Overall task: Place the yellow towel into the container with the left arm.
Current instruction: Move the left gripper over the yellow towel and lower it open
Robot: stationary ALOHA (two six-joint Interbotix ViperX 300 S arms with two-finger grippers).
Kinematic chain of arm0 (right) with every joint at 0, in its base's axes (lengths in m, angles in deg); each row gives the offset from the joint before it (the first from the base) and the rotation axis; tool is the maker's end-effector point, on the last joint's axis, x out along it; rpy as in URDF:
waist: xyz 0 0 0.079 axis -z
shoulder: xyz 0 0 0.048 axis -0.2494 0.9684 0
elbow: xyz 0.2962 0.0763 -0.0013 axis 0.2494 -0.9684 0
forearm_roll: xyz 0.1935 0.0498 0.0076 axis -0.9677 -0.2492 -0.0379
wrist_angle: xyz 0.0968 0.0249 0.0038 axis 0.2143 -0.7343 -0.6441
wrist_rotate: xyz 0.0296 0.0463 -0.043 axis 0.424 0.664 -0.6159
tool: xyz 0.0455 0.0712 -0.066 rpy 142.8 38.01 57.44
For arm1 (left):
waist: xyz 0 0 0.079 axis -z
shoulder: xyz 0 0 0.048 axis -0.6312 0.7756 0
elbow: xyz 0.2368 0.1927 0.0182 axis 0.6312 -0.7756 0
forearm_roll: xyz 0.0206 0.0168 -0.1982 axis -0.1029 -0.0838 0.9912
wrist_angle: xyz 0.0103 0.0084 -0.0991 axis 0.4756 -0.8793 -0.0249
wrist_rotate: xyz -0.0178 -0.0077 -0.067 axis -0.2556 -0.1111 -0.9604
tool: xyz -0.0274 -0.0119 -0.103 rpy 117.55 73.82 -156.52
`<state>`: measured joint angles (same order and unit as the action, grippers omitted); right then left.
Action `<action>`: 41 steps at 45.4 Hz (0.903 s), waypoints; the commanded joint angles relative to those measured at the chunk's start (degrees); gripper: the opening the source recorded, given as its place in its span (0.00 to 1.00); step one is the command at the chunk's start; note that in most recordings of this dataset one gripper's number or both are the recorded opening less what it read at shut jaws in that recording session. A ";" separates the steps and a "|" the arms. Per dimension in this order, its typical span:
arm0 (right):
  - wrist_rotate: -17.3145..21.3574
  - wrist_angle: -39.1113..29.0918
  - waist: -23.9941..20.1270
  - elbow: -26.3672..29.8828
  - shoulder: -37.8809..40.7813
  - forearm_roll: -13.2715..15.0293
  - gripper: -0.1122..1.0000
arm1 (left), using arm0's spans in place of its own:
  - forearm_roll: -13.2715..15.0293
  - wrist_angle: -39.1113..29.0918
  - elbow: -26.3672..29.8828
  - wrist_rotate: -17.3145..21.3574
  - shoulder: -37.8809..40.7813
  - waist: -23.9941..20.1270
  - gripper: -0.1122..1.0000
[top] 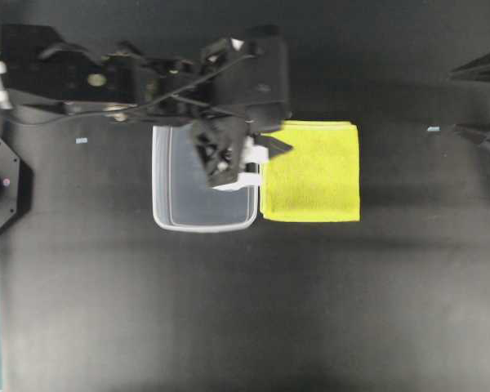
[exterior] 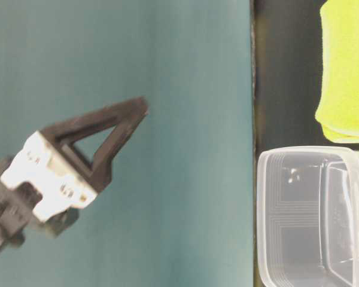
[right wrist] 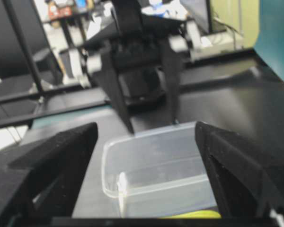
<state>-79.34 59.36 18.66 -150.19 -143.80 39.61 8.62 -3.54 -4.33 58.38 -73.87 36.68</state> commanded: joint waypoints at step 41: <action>0.62 -5.63 0.09 1.14 -5.54 -0.18 0.82 | -0.26 -9.76 18.37 6.50 32.17 0.18 0.92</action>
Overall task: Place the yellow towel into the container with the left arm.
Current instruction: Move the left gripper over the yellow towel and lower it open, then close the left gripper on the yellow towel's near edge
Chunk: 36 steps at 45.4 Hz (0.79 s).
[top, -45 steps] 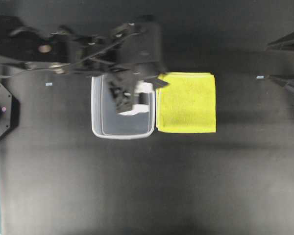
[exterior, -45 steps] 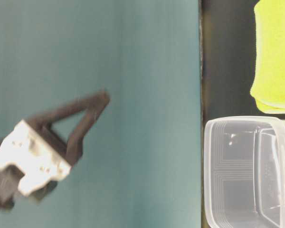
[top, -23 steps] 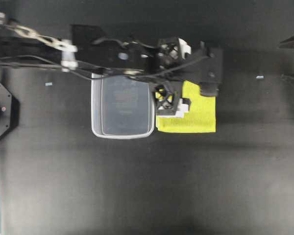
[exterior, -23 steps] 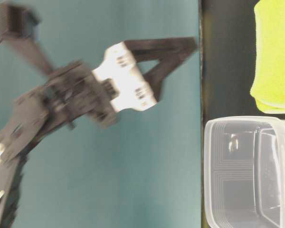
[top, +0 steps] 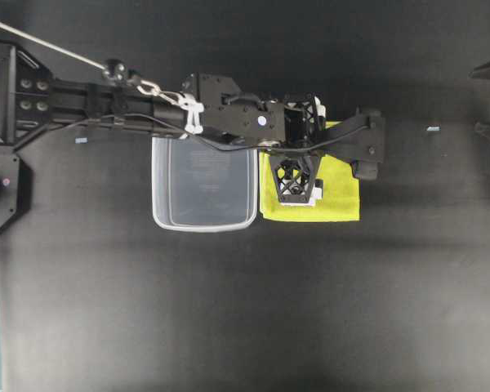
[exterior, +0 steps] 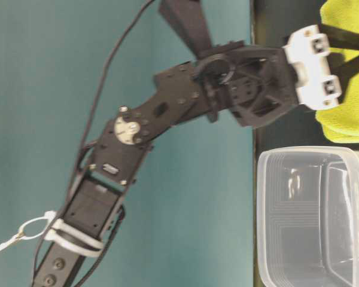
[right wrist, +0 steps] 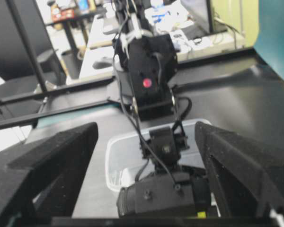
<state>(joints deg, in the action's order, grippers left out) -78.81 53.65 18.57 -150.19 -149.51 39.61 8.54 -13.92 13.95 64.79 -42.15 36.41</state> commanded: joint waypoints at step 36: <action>1.05 -1.58 0.00 0.26 -1.76 -0.18 0.81 | -0.18 -2.99 0.00 1.14 -11.16 2.72 0.16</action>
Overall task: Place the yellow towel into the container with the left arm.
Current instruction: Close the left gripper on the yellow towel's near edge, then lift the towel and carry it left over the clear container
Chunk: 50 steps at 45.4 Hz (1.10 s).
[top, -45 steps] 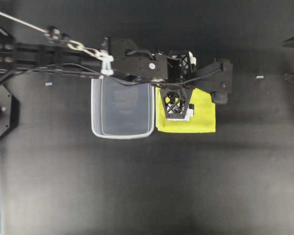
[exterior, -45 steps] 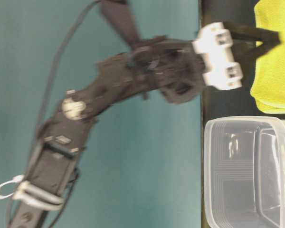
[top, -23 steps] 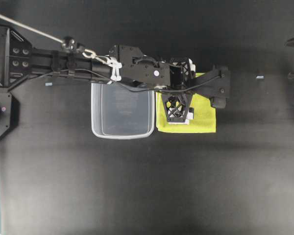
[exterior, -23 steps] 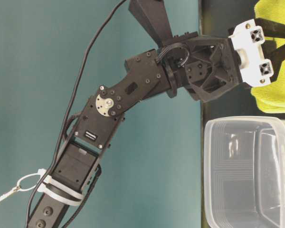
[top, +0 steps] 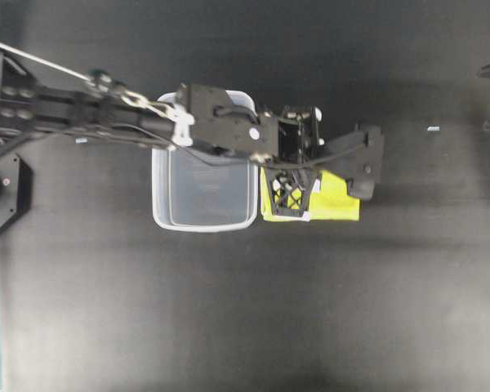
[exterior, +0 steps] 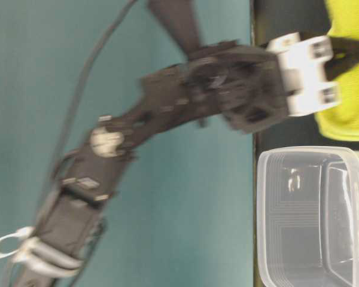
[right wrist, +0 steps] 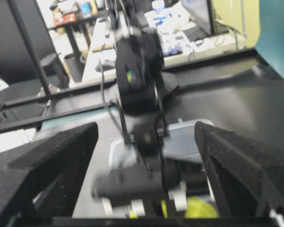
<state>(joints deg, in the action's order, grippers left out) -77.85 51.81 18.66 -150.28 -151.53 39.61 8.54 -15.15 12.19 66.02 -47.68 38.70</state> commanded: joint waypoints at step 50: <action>0.09 0.00 -0.26 0.26 -0.70 -0.70 0.81 | -0.18 -8.96 -24.17 -0.79 -33.75 -0.35 0.16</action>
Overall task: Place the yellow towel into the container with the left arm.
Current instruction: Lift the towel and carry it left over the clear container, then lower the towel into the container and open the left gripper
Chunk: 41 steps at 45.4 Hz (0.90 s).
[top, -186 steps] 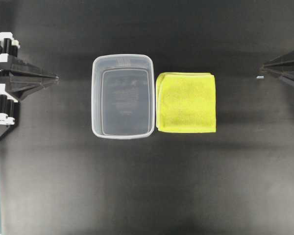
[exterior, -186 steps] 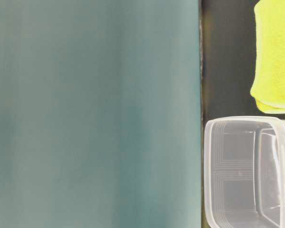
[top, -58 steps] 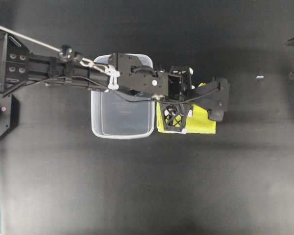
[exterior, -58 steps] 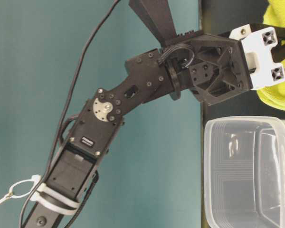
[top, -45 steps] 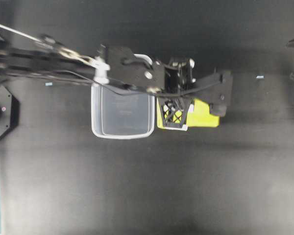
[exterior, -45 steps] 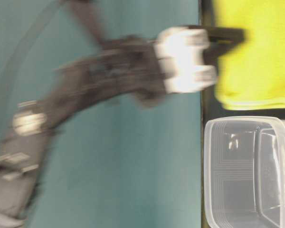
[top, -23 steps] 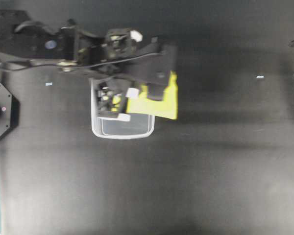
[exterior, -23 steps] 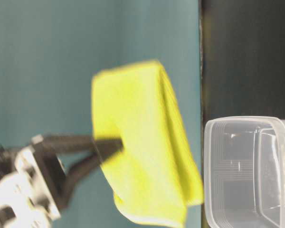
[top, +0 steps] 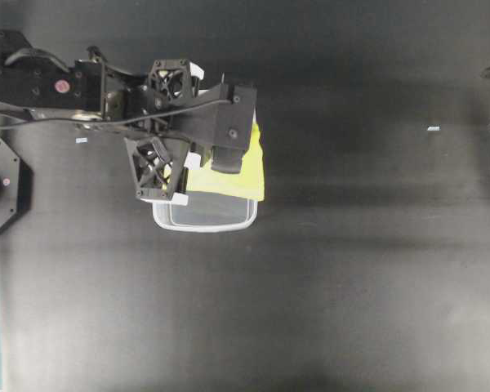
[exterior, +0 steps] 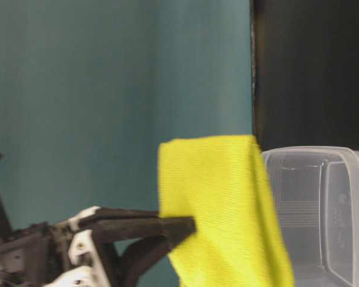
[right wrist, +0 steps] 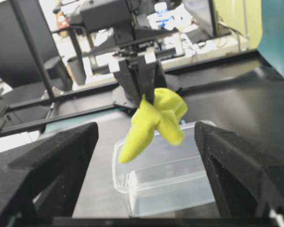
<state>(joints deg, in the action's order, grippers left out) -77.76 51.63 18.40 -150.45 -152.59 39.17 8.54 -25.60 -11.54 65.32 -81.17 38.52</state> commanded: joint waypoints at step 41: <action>1.67 -3.69 -0.09 1.23 -3.78 -0.70 0.81 | -0.18 15.56 -10.81 -2.72 -11.78 0.00 0.88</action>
<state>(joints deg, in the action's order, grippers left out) -76.18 48.91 18.40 -150.19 -156.19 38.73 8.54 -10.58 -21.91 62.68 -87.76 38.17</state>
